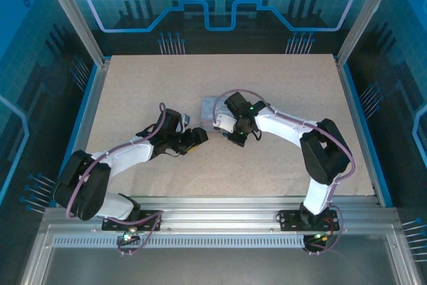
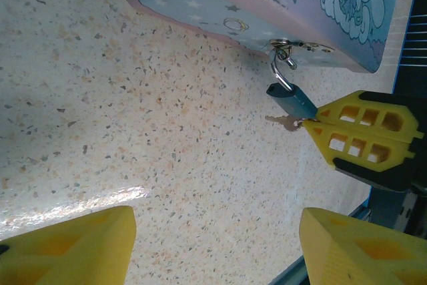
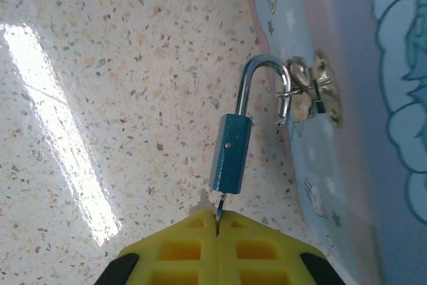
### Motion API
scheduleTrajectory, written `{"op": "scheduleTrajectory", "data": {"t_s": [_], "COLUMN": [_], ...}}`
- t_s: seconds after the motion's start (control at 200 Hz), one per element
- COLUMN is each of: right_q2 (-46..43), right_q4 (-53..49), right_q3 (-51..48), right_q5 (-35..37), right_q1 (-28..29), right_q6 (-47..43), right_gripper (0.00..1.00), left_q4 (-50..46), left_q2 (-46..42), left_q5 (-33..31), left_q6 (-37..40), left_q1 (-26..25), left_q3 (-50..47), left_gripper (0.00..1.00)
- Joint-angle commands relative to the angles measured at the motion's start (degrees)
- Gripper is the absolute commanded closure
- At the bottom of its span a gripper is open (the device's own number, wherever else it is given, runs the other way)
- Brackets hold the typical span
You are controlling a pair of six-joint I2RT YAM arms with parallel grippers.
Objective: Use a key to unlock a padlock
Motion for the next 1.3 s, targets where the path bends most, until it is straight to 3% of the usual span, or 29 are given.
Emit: {"op": "scheduleTrajectory", "data": {"t_s": [0.0,1.296], "right_q2": [0.69,3.65], "right_q4": [-2.78,2.65], "right_q3": [2.34,1.97], "right_q5": [-1.85,-0.97], "right_q1": [-0.75,0.83], "right_q6": [-1.94,-6.41], "right_gripper": [1.00,1.00], "left_q4": [-0.73,-1.05], "left_q2": [-0.79,-1.10], "left_q5": [1.20,1.20], "left_q6": [0.96,0.64], "left_q1": [0.47,0.49], "left_q3": [-0.86,-1.21], "left_gripper": [0.33,0.33]}}
